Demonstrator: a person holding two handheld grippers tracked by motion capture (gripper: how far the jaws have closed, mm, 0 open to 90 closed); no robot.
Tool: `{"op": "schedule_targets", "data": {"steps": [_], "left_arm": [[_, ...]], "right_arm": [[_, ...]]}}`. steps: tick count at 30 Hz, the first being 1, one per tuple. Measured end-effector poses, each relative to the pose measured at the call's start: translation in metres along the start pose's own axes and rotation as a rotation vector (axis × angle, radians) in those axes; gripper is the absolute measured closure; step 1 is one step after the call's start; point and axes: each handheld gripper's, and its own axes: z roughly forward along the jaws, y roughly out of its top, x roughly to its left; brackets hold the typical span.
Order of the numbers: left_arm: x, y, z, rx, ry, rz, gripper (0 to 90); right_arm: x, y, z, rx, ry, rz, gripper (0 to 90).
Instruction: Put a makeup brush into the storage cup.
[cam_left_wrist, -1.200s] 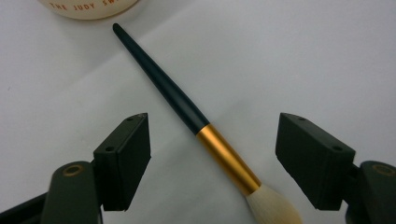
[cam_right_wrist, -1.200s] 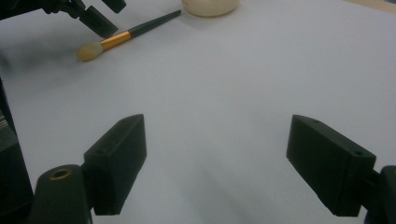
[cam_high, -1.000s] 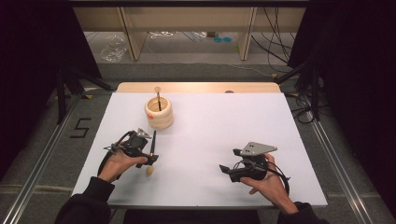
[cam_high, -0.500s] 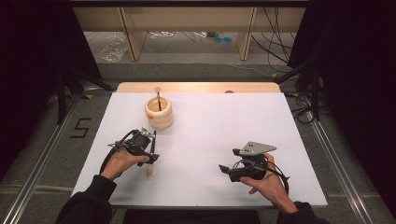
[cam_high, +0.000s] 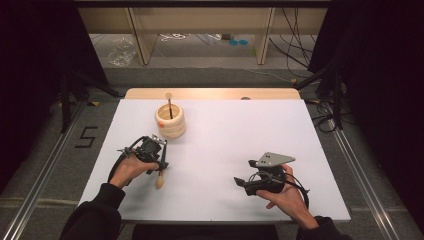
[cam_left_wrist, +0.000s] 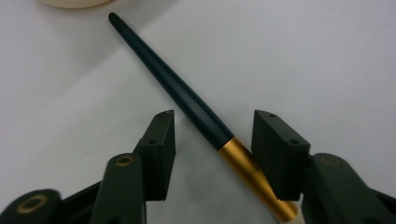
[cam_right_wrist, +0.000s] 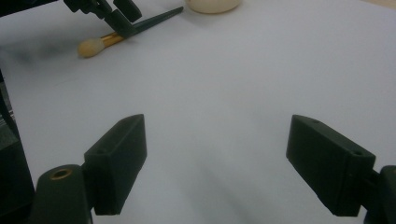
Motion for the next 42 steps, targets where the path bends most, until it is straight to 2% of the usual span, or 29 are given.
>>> {"op": "schedule_targets", "data": {"steps": [4, 6, 9, 13, 16, 17, 18, 19, 21, 22, 23, 24, 27, 30, 42], "left_arm": [[0.002, 0.0, 0.001, 0.014, -0.014, 0.011, 58.9], [0.003, 0.0, 0.0, 0.04, -0.009, 0.035, 62.6], [0.002, -0.001, 0.001, 0.035, -0.011, 0.016, 66.0], [0.005, -0.002, 0.001, 0.043, -0.031, 0.029, 69.0], [0.005, 0.0, 0.002, 0.042, -0.046, 0.016, 70.7], [0.005, 0.001, 0.001, 0.059, -0.051, 0.021, 71.6], [0.007, 0.002, 0.001, 0.071, -0.049, 0.048, 72.0], [0.006, 0.004, 0.001, 0.08, -0.049, 0.041, 73.0], [0.007, 0.007, 0.001, 0.11, -0.034, 0.081, 73.6], [0.006, 0.008, 0.001, 0.117, -0.036, 0.069, 73.9], [0.007, 0.009, 0.002, 0.124, -0.039, 0.082, 74.2], [0.007, 0.01, 0.002, 0.132, -0.042, 0.083, 74.5], [0.008, 0.012, 0.002, 0.15, -0.054, 0.075, 75.0], [0.009, 0.014, 0.002, 0.176, -0.058, 0.087, 75.2], [0.013, 0.021, 0.004, 0.229, -0.079, 0.1, 75.4]], "right_arm": [[0.0, 0.0, 0.0, 0.0, 0.002, 0.001, 21.1], [0.0, 0.0, 0.0, 0.004, 0.001, 0.004, 21.1], [0.0, 0.0, 0.0, 0.005, 0.0, 0.004, 21.2], [0.0, 0.0, 0.0, 0.001, 0.0, 0.002, 21.2], [0.0, 0.0, 0.0, 0.003, -0.001, 0.002, 21.2], [0.0, 0.0, 0.0, 0.002, -0.001, 0.003, 21.2], [0.0, 0.0, 0.0, 0.002, 0.001, 0.003, 21.2], [-0.001, 0.0, 0.001, 0.004, 0.002, 0.0, 21.2], [-0.001, 0.0, 0.001, 0.004, 0.003, 0.002, 21.2], [0.0, 0.0, 0.0, 0.005, 0.005, 0.012, 21.2], [0.0, 0.0, 0.0, 0.002, 0.002, 0.013, 21.3], [-0.001, 0.0, 0.001, 0.001, 0.0, 0.003, 21.2], [0.0, 0.0, 0.0, 0.003, 0.004, 0.013, 21.2], [0.0, 0.0, 0.001, 0.005, 0.005, 0.003, 21.2], [0.0, 0.0, 0.001, 0.004, 0.006, 0.005, 21.2]]}}
